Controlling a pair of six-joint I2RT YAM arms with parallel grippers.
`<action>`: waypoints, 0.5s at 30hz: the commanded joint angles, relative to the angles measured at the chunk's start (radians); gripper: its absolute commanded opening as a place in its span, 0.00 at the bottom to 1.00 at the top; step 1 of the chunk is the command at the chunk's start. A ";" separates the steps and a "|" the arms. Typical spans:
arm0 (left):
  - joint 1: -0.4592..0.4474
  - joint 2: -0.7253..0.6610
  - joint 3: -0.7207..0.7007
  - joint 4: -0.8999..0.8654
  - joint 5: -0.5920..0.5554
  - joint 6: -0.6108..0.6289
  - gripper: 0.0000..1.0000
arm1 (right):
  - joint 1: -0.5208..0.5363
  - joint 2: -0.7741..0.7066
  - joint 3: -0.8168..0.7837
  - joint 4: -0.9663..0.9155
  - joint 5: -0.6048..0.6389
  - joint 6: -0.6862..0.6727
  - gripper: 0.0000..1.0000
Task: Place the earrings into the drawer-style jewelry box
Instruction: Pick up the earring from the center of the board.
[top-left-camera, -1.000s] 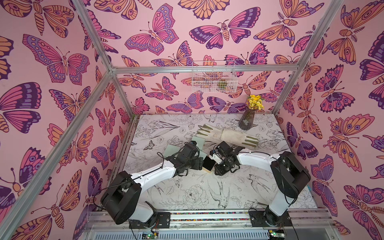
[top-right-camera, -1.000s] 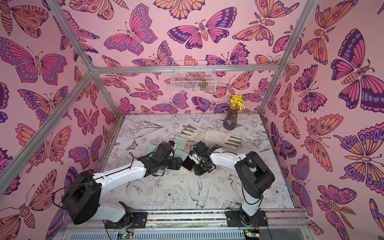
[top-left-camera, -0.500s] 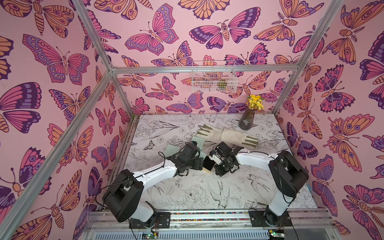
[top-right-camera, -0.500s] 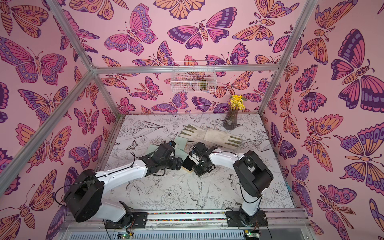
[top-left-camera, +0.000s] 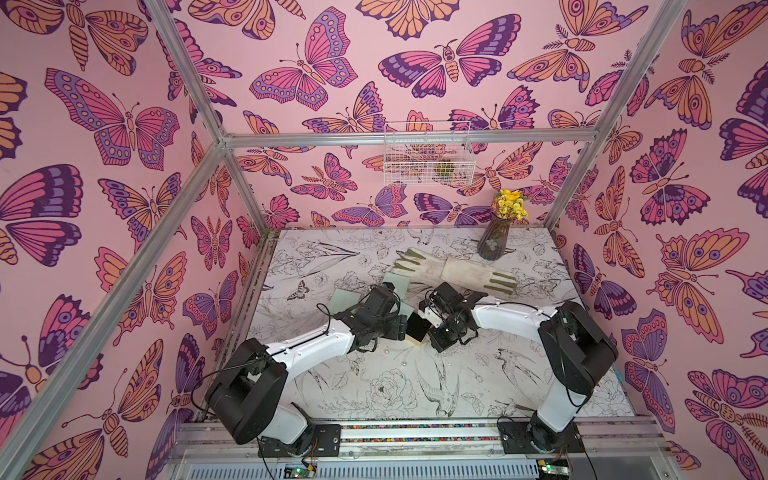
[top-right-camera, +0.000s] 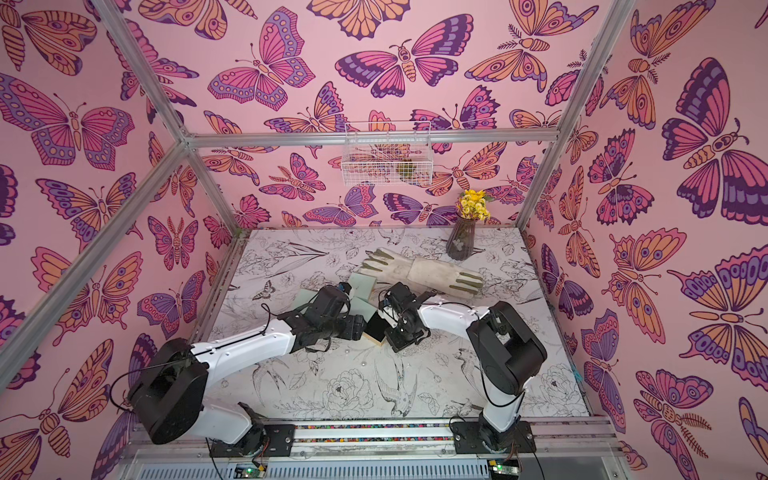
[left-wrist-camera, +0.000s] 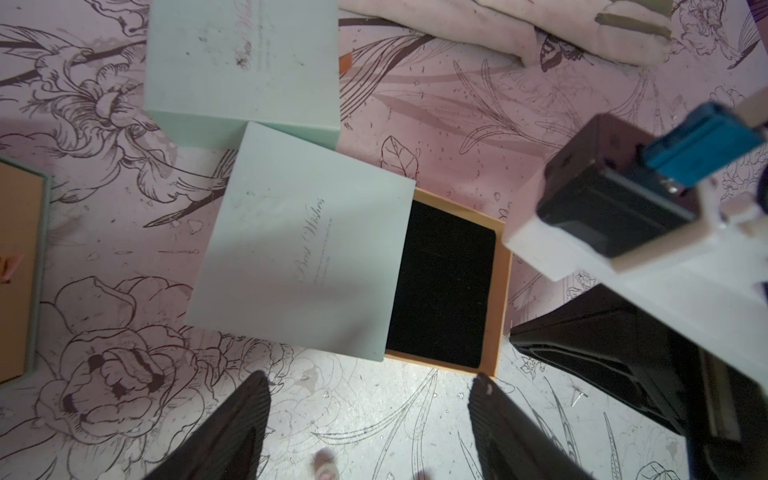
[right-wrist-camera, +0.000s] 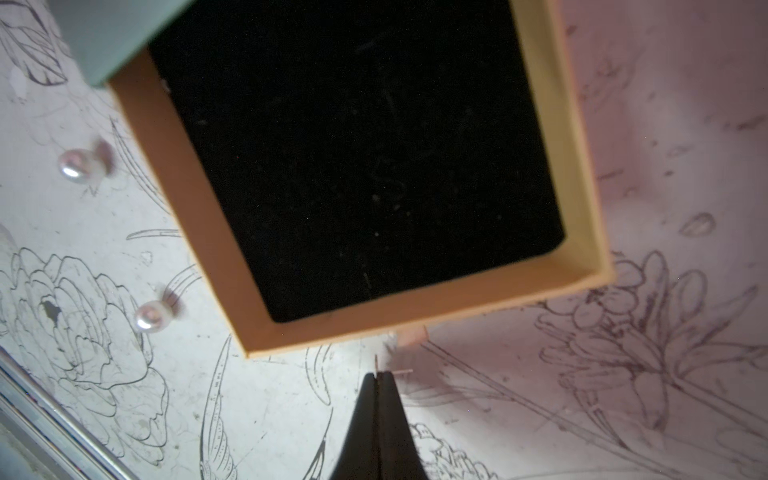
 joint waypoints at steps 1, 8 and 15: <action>0.007 -0.015 0.015 0.002 -0.007 0.010 0.77 | 0.008 -0.059 0.023 -0.056 0.014 0.078 0.00; 0.012 0.014 0.045 0.000 0.041 0.051 0.77 | -0.011 -0.120 0.029 -0.076 -0.068 0.310 0.00; 0.017 0.058 0.091 0.004 0.057 0.076 0.75 | -0.046 -0.122 0.066 -0.017 -0.162 0.555 0.00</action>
